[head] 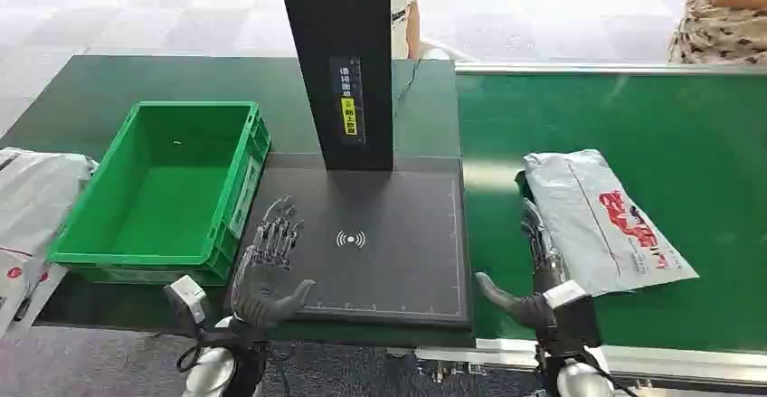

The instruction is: Moved the parcel from conveyor to table for the left to box.

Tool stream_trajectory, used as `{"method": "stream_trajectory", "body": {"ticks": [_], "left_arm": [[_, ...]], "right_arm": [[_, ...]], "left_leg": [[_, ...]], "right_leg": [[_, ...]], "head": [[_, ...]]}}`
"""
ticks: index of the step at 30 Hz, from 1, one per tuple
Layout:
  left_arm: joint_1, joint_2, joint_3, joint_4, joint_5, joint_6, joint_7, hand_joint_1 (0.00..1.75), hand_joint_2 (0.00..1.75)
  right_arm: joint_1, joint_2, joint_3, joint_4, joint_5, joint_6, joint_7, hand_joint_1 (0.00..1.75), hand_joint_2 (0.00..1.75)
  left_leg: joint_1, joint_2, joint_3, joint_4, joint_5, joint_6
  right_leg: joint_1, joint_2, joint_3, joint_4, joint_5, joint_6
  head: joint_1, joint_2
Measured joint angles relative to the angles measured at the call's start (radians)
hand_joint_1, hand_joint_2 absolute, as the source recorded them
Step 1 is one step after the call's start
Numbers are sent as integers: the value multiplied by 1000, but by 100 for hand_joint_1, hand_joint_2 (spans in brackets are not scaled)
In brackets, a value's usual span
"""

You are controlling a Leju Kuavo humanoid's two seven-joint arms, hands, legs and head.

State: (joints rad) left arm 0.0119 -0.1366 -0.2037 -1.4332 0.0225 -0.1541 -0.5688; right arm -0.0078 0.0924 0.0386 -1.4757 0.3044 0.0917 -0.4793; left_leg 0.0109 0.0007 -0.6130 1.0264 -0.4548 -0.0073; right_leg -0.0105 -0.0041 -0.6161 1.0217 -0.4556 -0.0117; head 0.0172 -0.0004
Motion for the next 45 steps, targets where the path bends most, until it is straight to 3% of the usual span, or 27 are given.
{"method": "stream_trajectory", "body": {"ticks": [6,13,16,21,24,28,29,30,45], "left_arm": [[0,7,-18,24,3,-23,-18,0,175],[-5,20,-47,66,20,-24,-37,0,175],[-6,35,-57,80,32,-19,-48,0,175],[-17,48,-69,89,45,-10,-48,0,175],[-22,52,-71,95,53,-2,-48,0,175],[-32,54,-71,101,60,18,-40,0,175],[-31,54,-71,101,60,20,-37,0,175],[-30,55,-71,101,60,22,-35,0,175],[38,65,-70,64,57,29,-27,0,175]], "right_arm": [[-156,-122,-116,175,286,-182,123,0,175],[-402,-297,-205,545,390,-243,195,0,175],[-497,-344,-206,709,442,-178,277,0,175],[-588,-389,-165,904,522,66,401,0,175],[-625,-409,-118,988,553,188,415,0,175],[-677,-413,-63,1056,560,242,391,0,175],[-684,-412,-53,1066,559,259,379,166,175],[-690,-411,-43,1076,559,273,370,175,175],[-699,-399,4,1110,533,160,325,175,175]], "left_leg": [[-3,0,0,1,2,2],[-4,0,0,2,2,4],[-3,0,0,2,1,4],[-2,-1,-1,2,1,4],[-2,0,-1,2,1,4],[-2,0,0,2,1,4],[-2,0,-1,2,1,4],[-2,0,-1,2,1,4],[-2,-1,-1,2,1,4]], "right_leg": [[-3,0,1,0,2,2],[-4,0,0,0,3,3],[-4,0,0,0,3,3],[-3,-1,0,0,3,3],[-3,0,0,1,3,3],[-3,0,0,1,2,3],[-2,0,0,0,2,3],[-2,0,0,1,2,3],[-3,-1,1,0,2,3]], "head": [[0,0],[0,0],[0,0],[0,0],[0,0],[0,0],[0,0],[0,0],[0,0]]}}
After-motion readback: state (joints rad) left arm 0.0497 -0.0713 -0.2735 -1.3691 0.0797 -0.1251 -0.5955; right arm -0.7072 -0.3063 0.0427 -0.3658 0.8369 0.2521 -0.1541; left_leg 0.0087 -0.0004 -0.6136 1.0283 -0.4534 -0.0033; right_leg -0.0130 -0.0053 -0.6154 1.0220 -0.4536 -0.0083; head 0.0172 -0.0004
